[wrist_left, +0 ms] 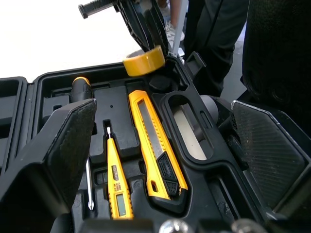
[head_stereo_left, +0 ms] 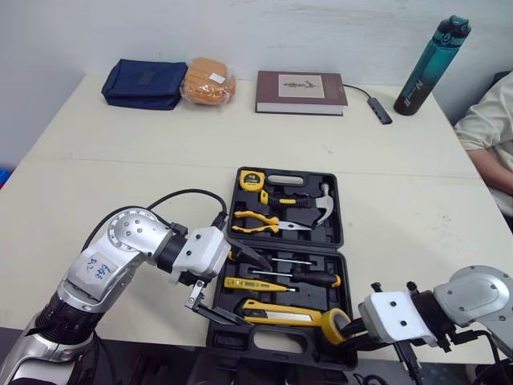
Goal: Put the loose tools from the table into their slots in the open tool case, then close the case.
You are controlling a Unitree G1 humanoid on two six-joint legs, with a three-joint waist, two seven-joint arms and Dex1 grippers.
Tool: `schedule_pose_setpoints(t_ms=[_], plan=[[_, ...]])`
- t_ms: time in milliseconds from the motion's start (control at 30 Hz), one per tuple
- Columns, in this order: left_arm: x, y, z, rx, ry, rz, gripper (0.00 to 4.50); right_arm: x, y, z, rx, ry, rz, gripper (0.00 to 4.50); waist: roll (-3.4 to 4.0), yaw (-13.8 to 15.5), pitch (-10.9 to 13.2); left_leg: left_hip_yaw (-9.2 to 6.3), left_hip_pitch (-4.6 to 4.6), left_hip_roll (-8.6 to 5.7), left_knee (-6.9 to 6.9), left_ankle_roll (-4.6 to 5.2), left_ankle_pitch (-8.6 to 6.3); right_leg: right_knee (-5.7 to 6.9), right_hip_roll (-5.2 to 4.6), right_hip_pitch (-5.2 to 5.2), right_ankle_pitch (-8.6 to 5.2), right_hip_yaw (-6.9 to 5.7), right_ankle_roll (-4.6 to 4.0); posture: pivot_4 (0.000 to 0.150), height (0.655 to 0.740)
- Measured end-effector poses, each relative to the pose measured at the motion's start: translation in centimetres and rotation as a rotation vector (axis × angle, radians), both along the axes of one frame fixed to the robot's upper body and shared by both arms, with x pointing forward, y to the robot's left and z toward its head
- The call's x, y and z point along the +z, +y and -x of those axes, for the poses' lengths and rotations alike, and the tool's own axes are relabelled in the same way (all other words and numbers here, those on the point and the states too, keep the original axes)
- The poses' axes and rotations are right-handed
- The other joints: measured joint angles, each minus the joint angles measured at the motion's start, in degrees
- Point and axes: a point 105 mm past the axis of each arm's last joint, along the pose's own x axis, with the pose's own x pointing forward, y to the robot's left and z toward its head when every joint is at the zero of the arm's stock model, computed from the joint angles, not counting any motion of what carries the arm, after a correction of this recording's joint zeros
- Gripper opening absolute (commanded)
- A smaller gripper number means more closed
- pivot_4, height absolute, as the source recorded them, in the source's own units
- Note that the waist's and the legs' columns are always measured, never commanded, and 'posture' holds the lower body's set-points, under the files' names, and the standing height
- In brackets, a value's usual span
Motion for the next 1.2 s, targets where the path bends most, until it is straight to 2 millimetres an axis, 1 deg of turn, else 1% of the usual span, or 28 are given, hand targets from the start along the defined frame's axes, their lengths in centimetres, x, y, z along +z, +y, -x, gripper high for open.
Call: schedule_pose_setpoints(t_ms=[200,533,600,633,700,733,767,967,1067,1100,1133,1200], plan=[[0.0,0.1,-0.1,0.015,0.007,-0.012,4.50,-0.8,0.2,0.6,0.013,0.021,-0.002,0.01,0.00,0.0,0.0,0.00,0.01,0.00,0.01,0.01,0.00,0.02,0.00,0.00,0.00,0.00,0.00,0.150,0.7400],[0.3,-0.3,0.1,0.015,-0.002,-0.011,4.50,-1.3,0.3,0.6,0.016,0.006,0.002,0.01,0.00,-0.1,0.0,-0.01,0.03,0.00,0.00,0.01,0.00,0.02,0.00,0.01,-0.01,0.00,-0.01,0.150,0.7400],[0.3,-0.3,0.1,0.016,-0.002,-0.011,4.50,-1.4,0.3,0.6,0.013,0.004,0.000,0.94,0.00,-0.1,0.0,-0.01,0.04,0.00,0.00,0.01,0.00,0.02,0.00,0.02,-0.01,0.00,-0.01,0.150,0.7400],[0.4,-0.3,0.1,0.017,-0.002,-0.010,4.50,-1.5,0.3,0.6,0.010,0.009,-0.003,1.32,-0.01,0.0,0.0,-0.01,0.03,0.00,0.00,0.01,0.00,0.02,0.00,0.02,-0.01,0.00,-0.01,0.150,0.7400],[0.4,-0.4,0.1,0.019,-0.003,-0.010,4.50,-1.6,0.6,0.9,0.006,0.024,-0.022,2.33,-0.01,0.0,0.0,0.00,0.02,0.00,0.01,0.01,0.00,0.02,0.00,0.01,-0.01,0.00,-0.01,0.150,0.7400],[0.4,-0.4,0.1,0.020,-0.004,-0.010,4.50,-1.5,0.7,1.0,0.009,0.023,-0.031,2.91,-0.01,0.0,0.0,0.00,0.01,0.00,0.01,0.02,-0.01,0.02,0.00,0.01,-0.01,0.00,-0.01,0.150,0.7400],[0.4,-0.4,0.1,0.021,-0.004,-0.009,4.50,-1.3,0.8,1.1,0.013,0.025,-0.043,3.36,-0.01,0.0,0.0,0.00,0.02,0.00,0.01,0.02,-0.01,0.02,0.00,0.02,-0.01,0.00,-0.01,0.150,0.7400],[0.6,-0.4,0.0,0.020,-0.014,-0.009,4.50,1.2,0.7,1.3,0.017,0.015,-0.129,3.36,-0.01,0.0,0.0,0.00,0.03,0.00,0.01,0.03,-0.02,0.02,0.00,0.04,0.00,-0.01,-0.01,0.150,0.7400],[0.6,-0.5,0.0,0.020,-0.014,-0.008,4.50,1.8,0.9,0.8,-0.012,0.007,-0.212,2.59,-0.03,0.0,0.0,-0.01,0.04,0.00,0.00,0.03,-0.01,0.02,0.01,0.04,0.00,-0.02,-0.01,0.150,0.7400],[0.6,-0.5,0.0,0.020,-0.014,-0.005,4.50,1.8,1.0,0.5,-0.023,0.004,-0.242,1.98,-0.03,0.0,0.0,0.00,0.03,0.00,0.01,0.03,-0.01,0.02,0.01,0.04,0.00,-0.01,-0.01,0.150,0.7400],[0.6,-0.6,0.0,0.019,-0.012,-0.001,4.50,1.6,1.0,0.3,-0.033,0.001,-0.264,1.62,-0.03,0.0,0.0,0.00,0.03,-0.02,0.01,0.04,-0.02,0.03,0.00,0.04,0.00,-0.01,-0.01,0.150,0.7400],[0.6,-0.7,0.0,0.015,-0.009,0.007,4.50,0.6,0.9,-0.1,-0.046,0.002,-0.288,0.59,-0.07,0.0,0.0,-0.01,0.03,-0.01,0.01,0.04,-0.02,0.02,0.00,0.04,-0.01,-0.02,-0.01,0.150,0.7400]])
